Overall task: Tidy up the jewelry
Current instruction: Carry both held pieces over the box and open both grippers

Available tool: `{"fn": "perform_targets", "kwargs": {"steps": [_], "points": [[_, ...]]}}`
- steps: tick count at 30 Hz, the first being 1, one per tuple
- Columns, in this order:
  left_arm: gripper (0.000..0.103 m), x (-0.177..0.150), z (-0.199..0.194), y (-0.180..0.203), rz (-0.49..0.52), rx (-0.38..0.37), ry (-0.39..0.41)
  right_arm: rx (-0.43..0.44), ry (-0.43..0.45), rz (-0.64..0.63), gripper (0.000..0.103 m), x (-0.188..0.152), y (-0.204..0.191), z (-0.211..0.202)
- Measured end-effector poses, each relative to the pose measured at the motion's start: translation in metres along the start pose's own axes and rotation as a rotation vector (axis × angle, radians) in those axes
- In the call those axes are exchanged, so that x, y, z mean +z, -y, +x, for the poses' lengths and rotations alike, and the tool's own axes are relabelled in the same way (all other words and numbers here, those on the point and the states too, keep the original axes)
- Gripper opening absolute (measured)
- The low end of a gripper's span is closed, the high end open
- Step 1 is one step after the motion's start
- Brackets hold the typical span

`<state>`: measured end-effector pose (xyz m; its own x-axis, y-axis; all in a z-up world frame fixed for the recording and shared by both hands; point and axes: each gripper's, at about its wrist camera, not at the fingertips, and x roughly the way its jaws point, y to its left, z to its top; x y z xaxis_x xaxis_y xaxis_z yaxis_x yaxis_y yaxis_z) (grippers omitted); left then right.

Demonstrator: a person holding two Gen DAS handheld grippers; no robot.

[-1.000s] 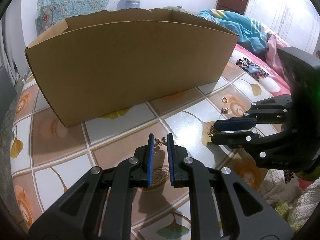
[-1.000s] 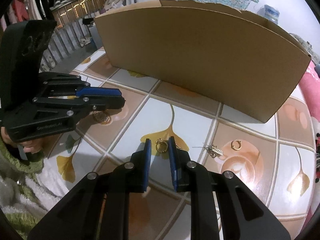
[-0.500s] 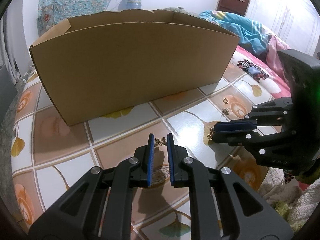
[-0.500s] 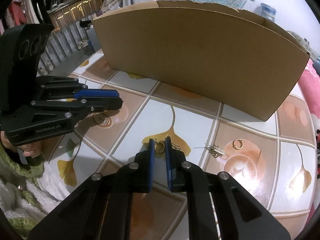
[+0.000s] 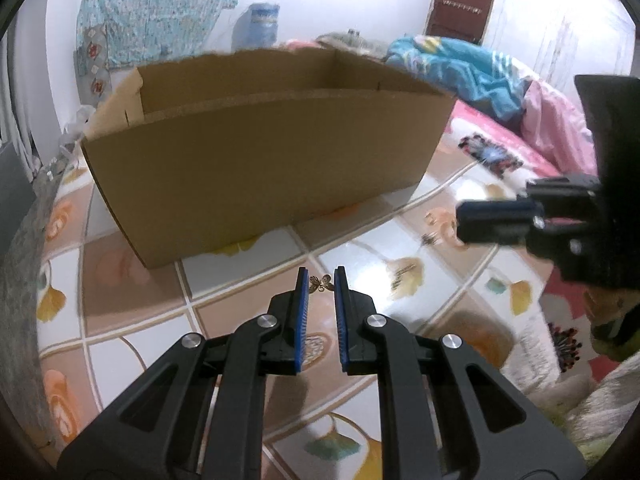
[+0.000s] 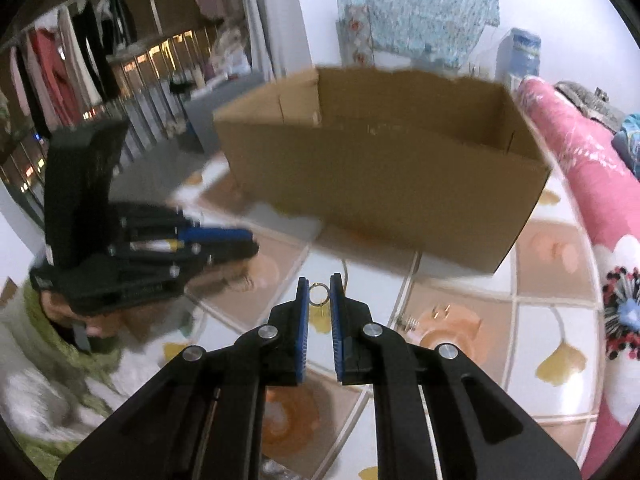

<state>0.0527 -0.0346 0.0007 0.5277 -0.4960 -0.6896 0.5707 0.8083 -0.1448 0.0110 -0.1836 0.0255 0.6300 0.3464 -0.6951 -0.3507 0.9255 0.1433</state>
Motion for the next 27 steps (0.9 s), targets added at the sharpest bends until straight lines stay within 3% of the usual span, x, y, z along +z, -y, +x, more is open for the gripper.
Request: {"fn": "perform_targets", "kwargs": {"steps": [7,12,17,19,23,27], "points": [[0.012,0.04,-0.056,0.018,0.063,-0.045,0.135,0.046,0.159,-0.022,0.011,0.051,0.013,-0.041],[0.012,0.087,-0.06,0.022,0.125,-0.043,0.17,0.099,0.15,0.01,0.011,0.092,0.043,-0.03],[0.012,0.13,-0.009,0.005,0.126,-0.001,0.053,0.141,0.009,0.081,0.011,0.123,0.079,0.017],[0.012,0.145,0.019,-0.011,0.097,0.012,-0.028,0.124,-0.04,0.095,0.011,0.128,0.091,0.034],[0.012,0.157,0.06,-0.042,0.03,0.002,-0.16,0.097,-0.114,0.064,0.011,0.134,0.102,0.063],[0.012,0.164,0.079,-0.064,-0.028,0.008,-0.226,0.055,-0.143,0.016,0.011,0.138,0.104,0.077]]}}
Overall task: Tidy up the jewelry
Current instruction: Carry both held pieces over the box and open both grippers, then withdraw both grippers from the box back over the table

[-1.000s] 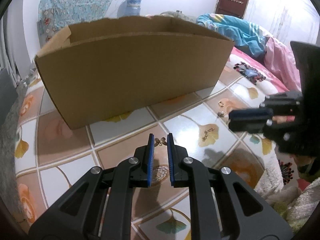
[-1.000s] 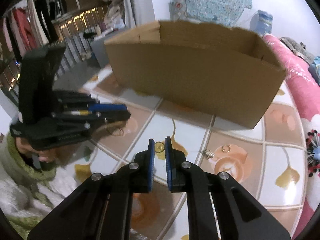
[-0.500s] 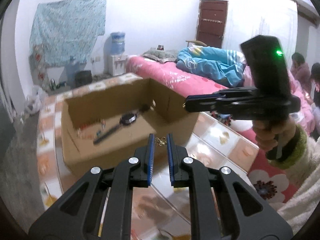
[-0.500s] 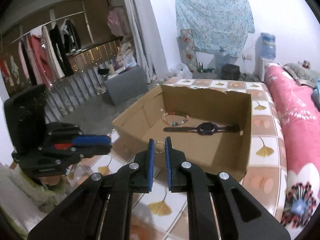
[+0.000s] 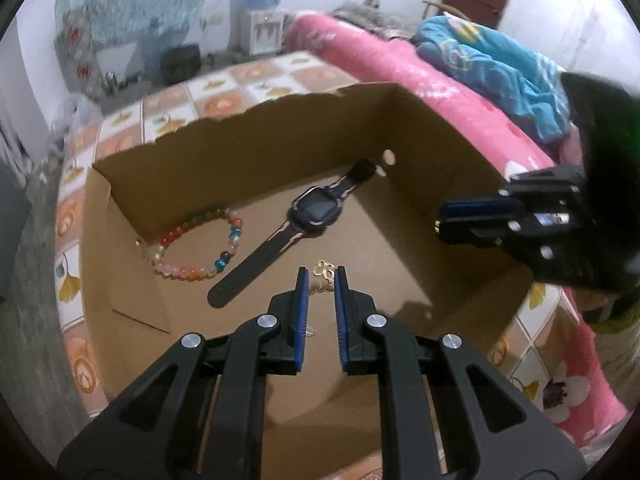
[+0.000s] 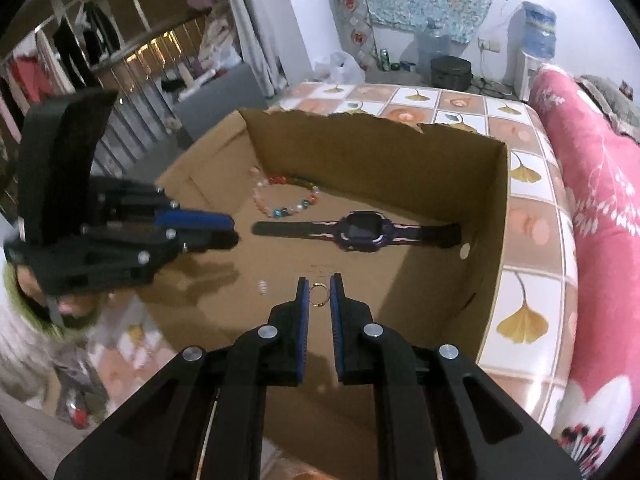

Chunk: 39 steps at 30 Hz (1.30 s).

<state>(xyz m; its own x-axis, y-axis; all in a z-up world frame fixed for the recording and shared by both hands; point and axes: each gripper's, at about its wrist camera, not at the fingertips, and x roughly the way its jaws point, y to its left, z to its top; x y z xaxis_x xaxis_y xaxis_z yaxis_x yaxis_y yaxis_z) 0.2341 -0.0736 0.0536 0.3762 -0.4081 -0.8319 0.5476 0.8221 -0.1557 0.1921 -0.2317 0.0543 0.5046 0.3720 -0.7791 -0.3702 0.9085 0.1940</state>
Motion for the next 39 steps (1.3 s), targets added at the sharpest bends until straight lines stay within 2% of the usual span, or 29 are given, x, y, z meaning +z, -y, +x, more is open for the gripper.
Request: {"fn": "perform_targets", "kwargs": {"steps": [3,5,8,10,11,12,16,22,26,29,33,36,39], "points": [[0.015,0.003,0.005,-0.006,-0.025,0.004,-0.022,-0.008,-0.004,-0.014,0.012,0.003,0.004,0.004],[0.03,0.002,0.006,-0.008,-0.035,0.003,-0.028,-0.009,0.001,-0.007,0.012,0.005,0.008,0.005],[0.033,0.003,0.007,-0.011,-0.041,0.01,-0.024,-0.008,0.015,0.002,0.013,0.006,0.013,0.002],[0.036,0.005,0.007,-0.013,-0.05,0.015,-0.017,-0.011,0.026,0.006,0.017,0.007,0.014,0.0],[0.036,0.005,0.007,-0.013,-0.05,0.019,-0.012,-0.014,0.038,0.011,0.022,0.007,0.015,-0.003],[0.037,0.004,0.004,-0.013,-0.05,0.026,-0.002,-0.02,0.048,0.014,0.027,0.007,0.015,-0.006],[0.043,-0.001,-0.015,-0.007,-0.037,0.037,0.056,-0.02,0.102,0.024,0.028,0.003,0.012,-0.027],[0.056,-0.027,-0.068,0.02,0.017,0.059,0.197,0.0,0.234,0.027,0.034,-0.012,-0.002,-0.079],[0.07,-0.056,-0.097,0.037,0.038,0.029,0.259,0.018,0.321,0.042,0.039,-0.04,-0.016,-0.115],[0.077,-0.08,-0.11,0.049,0.055,0.019,0.282,0.03,0.346,0.082,0.041,-0.067,-0.023,-0.131],[0.08,-0.107,-0.112,0.058,0.044,-0.011,0.276,0.004,0.333,0.137,0.044,-0.104,-0.029,-0.133],[0.082,-0.125,-0.104,0.064,0.032,-0.005,0.269,0.022,0.295,0.219,0.044,-0.132,-0.024,-0.121],[0.082,-0.141,-0.085,0.068,0.005,-0.025,0.227,0.038,0.256,0.309,0.044,-0.157,-0.019,-0.105]]}}
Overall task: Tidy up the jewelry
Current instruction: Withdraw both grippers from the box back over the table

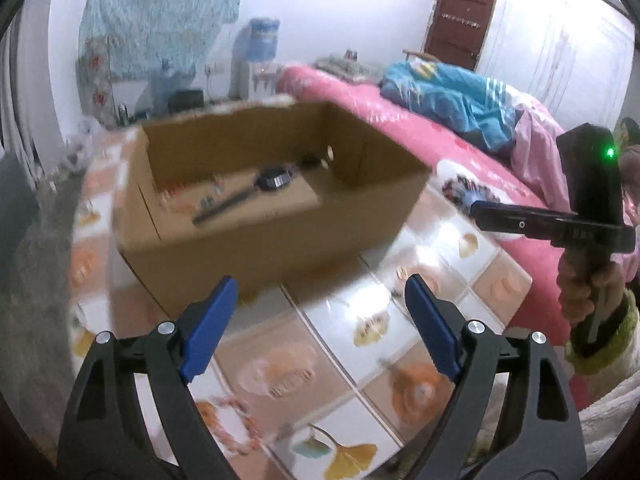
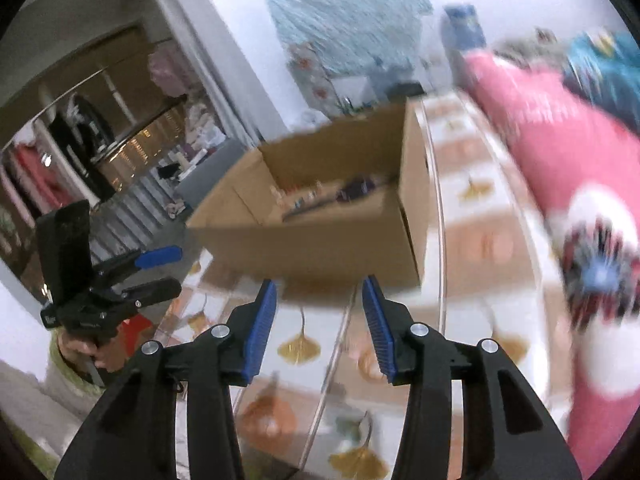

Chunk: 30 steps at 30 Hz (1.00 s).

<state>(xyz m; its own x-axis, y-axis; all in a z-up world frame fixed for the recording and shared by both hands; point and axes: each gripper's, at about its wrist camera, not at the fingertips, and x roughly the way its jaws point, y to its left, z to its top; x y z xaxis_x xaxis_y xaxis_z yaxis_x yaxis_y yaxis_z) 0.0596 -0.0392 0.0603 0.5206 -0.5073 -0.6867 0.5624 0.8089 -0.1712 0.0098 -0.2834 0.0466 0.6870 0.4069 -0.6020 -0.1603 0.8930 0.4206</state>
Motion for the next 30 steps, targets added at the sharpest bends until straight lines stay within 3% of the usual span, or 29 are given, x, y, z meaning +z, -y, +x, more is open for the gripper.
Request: {"fn": "perform_targets", "kwargs": {"steps": [4,10,17,22,30], "points": [[0.082,-0.025,0.025,0.005,-0.015,0.031,-0.063,-0.025,-0.039,0.072,0.044,-0.027,0.008,0.014],[0.082,-0.053,0.058,0.006,-0.064,0.074,-0.151,-0.142,-0.101,0.036,0.041,-0.049,-0.001,0.038],[0.081,-0.062,0.068,0.018,-0.03,0.096,-0.1,-0.199,-0.122,-0.022,0.036,-0.054,-0.008,0.056],[0.063,-0.059,0.073,0.036,0.05,0.04,-0.064,-0.202,-0.118,-0.026,0.034,-0.057,-0.008,0.062],[0.036,-0.054,0.092,0.047,0.12,0.007,-0.1,-0.176,-0.094,0.01,0.034,-0.054,0.002,0.063]]}}
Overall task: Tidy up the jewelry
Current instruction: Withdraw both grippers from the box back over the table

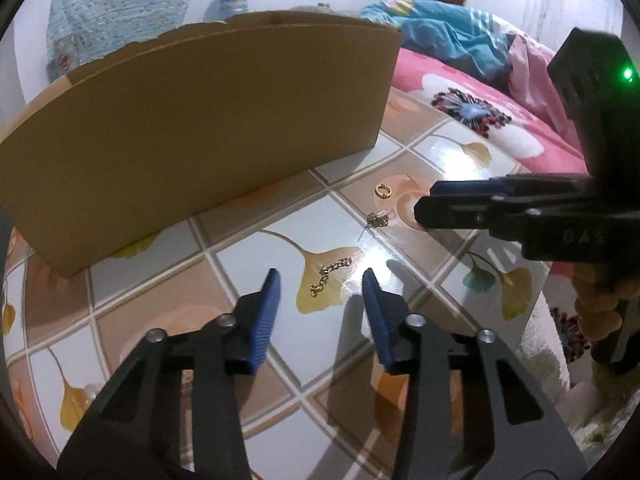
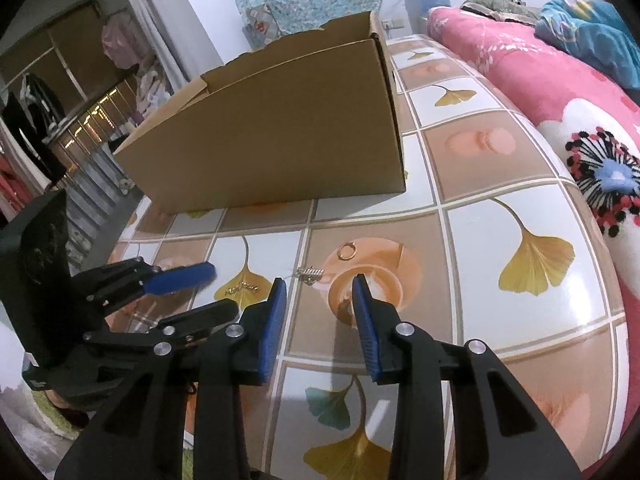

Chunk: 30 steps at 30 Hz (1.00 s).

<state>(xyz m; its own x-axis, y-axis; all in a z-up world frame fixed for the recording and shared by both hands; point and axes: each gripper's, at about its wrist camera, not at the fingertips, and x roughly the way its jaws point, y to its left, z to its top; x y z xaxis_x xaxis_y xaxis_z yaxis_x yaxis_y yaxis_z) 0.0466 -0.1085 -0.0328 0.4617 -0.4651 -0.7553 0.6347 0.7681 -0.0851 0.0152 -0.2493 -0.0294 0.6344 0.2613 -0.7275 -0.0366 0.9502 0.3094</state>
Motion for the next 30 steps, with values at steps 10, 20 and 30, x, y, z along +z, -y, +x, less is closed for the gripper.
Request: {"fn": "perform_targets", "kwargs": {"steps": [10,20,30], "points": [[0.005,0.006,0.011,0.02,0.124,0.035,-0.013,0.032,0.01,0.04,0.034,-0.001,0.015,0.002],[0.0,0.002,-0.008,0.02,0.126,0.012,0.022,0.048,0.036,0.072,0.034,0.0,0.027,-0.006],[0.0,0.006,-0.046,-0.009,0.002,-0.003,0.103,0.071,0.056,0.042,0.034,0.002,0.017,-0.011]]}}
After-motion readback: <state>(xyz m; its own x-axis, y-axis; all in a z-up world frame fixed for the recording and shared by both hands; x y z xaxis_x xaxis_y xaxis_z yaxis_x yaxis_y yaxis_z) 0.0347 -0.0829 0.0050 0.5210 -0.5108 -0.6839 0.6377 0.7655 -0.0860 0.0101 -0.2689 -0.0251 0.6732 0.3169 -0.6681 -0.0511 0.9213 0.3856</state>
